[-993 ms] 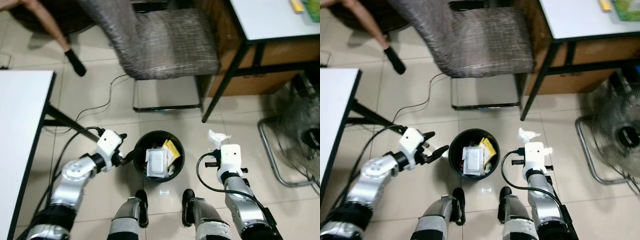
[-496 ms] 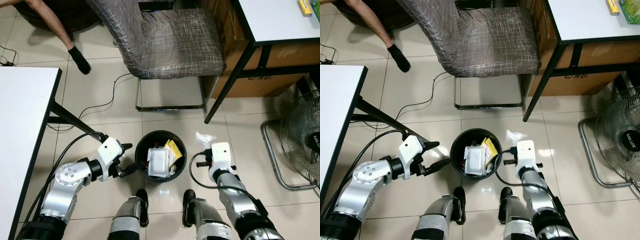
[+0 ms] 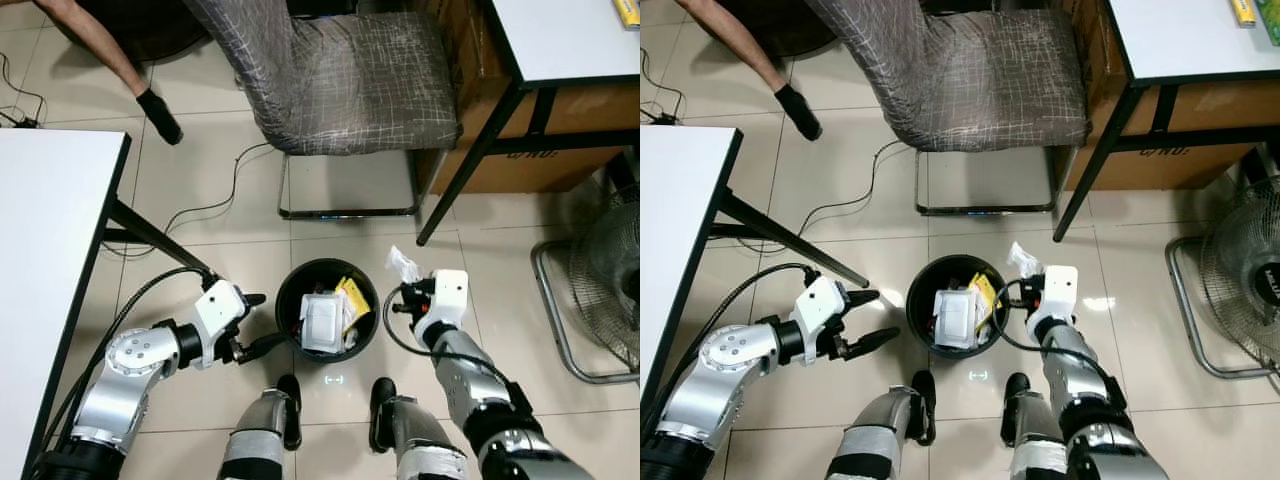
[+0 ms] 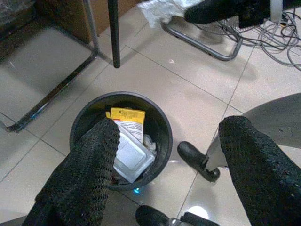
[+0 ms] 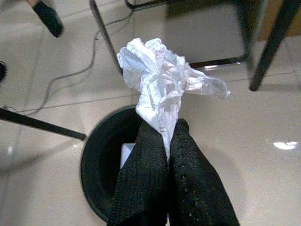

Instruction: Picking trash to rubbish bin

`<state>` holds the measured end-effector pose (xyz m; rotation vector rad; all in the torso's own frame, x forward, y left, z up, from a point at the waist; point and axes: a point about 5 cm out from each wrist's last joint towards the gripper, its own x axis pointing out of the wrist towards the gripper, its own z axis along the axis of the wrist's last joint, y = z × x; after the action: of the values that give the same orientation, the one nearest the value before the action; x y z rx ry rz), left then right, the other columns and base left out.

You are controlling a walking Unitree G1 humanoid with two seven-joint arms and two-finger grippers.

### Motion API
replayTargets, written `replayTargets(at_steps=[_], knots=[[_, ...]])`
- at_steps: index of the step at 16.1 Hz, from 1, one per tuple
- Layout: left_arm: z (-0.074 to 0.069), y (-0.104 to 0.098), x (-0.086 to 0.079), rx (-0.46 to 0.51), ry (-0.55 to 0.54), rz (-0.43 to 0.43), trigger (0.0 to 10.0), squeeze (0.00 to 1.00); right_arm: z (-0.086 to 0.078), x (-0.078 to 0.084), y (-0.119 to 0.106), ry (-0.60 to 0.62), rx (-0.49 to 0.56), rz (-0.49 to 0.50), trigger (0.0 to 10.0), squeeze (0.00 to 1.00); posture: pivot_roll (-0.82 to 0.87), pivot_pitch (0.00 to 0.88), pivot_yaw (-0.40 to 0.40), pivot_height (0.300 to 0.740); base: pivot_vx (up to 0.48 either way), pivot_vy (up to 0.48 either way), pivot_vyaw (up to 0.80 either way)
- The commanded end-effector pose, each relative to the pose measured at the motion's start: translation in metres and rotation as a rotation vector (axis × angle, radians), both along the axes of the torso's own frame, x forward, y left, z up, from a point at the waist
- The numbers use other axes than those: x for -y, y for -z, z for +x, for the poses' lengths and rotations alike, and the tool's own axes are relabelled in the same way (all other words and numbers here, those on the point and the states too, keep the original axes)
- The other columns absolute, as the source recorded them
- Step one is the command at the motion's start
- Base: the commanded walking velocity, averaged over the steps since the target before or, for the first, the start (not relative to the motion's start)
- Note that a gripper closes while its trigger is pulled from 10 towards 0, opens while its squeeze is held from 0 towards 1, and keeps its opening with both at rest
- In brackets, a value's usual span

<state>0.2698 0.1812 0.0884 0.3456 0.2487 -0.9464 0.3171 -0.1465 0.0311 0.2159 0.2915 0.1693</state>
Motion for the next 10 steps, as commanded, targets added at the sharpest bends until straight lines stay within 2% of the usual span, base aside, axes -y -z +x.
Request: replayTargets(at_steps=[1,3,5,7,10], knots=[[-0.007,0.006,-0.002,-0.036,0.010,0.005,10.0,0.00,-0.005,-0.005,0.008,-0.019,-0.037,0.041,10.0,0.00,0.29,0.408,0.068,0.740,0.000,0.000,0.00],[-0.009,0.005,-0.002,-0.038,0.012,0.009,10.0,0.00,0.001,-0.013,0.002,-0.050,-0.028,0.060,10.0,0.00,0.29,0.412,0.072,0.740,0.000,0.000,0.00],[-0.010,0.005,-0.002,-0.041,0.013,0.011,10.0,0.00,0.003,-0.027,0.003,-0.091,-0.056,0.035,10.0,0.00,0.29,0.414,0.071,0.740,0.000,0.000,0.00],[-0.011,0.005,-0.001,-0.043,0.012,0.010,10.0,0.00,-0.005,-0.030,0.017,-0.068,-0.147,-0.069,10.0,0.00,0.29,0.414,0.071,0.740,0.000,0.000,0.00],[-0.013,0.006,0.001,-0.044,0.014,0.008,10.0,0.00,-0.017,-0.032,0.032,-0.078,-0.217,-0.152,10.0,0.00,0.29,0.418,0.067,0.740,0.000,0.000,0.00]])
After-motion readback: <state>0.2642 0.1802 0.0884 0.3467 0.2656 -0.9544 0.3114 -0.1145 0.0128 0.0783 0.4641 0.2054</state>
